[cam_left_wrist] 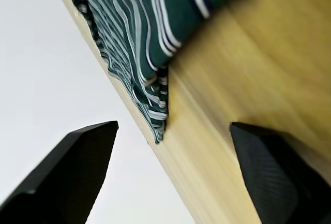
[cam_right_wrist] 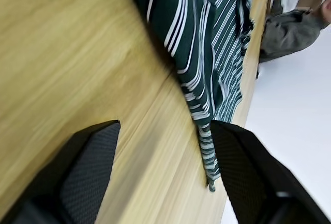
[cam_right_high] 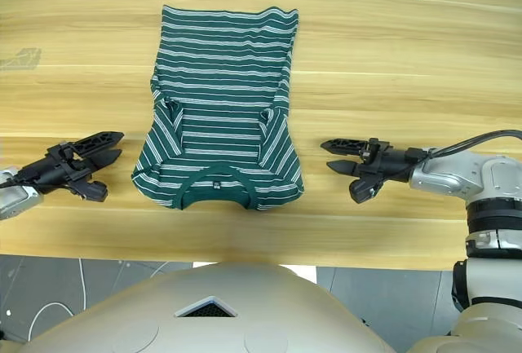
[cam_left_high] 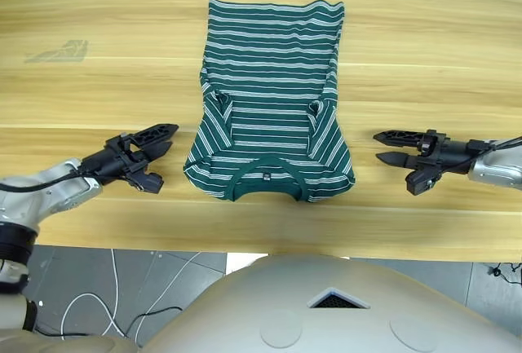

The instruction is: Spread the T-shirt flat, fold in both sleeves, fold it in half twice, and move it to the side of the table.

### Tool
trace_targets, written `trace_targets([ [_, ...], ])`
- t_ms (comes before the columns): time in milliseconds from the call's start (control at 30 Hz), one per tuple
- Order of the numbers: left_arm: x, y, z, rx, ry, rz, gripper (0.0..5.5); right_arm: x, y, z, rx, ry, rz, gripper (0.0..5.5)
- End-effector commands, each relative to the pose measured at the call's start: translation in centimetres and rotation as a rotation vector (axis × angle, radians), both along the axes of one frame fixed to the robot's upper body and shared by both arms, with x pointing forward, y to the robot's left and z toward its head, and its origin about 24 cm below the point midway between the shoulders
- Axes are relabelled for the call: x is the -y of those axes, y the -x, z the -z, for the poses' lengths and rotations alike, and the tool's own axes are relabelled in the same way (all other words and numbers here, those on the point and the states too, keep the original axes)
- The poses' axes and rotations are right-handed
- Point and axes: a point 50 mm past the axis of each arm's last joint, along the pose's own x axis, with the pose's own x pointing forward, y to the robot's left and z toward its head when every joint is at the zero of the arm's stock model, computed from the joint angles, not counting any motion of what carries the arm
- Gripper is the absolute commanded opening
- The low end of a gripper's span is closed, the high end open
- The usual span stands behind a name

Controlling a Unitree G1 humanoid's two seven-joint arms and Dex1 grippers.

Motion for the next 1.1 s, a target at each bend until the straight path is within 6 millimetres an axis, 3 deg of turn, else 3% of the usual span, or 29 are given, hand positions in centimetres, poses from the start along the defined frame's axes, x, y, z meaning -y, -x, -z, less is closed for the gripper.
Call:
trace_targets([
  [33, 1.2, 0.9, 1.9, -0.125, -0.038, 0.102, 4.01, -1.6, 0.2, 1.5, -0.038, 0.009, -0.086, 3.21],
  [267, 2.5, 2.2, 3.6, -0.215, -0.016, 0.180, 4.01, -3.4, 0.7, 2.6, -0.086, -0.083, -0.121, 3.21],
  [567, 3.0, 4.4, 5.1, -0.332, -0.005, 0.202, 4.01, -4.0, 2.9, 3.9, -0.233, -0.119, -0.126, 3.21],
  [667, 3.0, 5.0, 5.7, -0.374, -0.014, 0.192, 3.53, -4.1, 2.9, 3.8, -0.253, -0.119, -0.121, 2.92],
  [900, 3.1, 5.2, 6.1, -0.384, -0.012, 0.186, 2.06, -4.1, 2.7, 3.6, -0.269, -0.120, -0.102, 1.39],
  [1100, 2.8, 5.4, 6.3, -0.386, -0.017, 0.178, 1.07, -4.3, 2.5, 3.6, -0.265, -0.121, -0.088, 0.44],
])
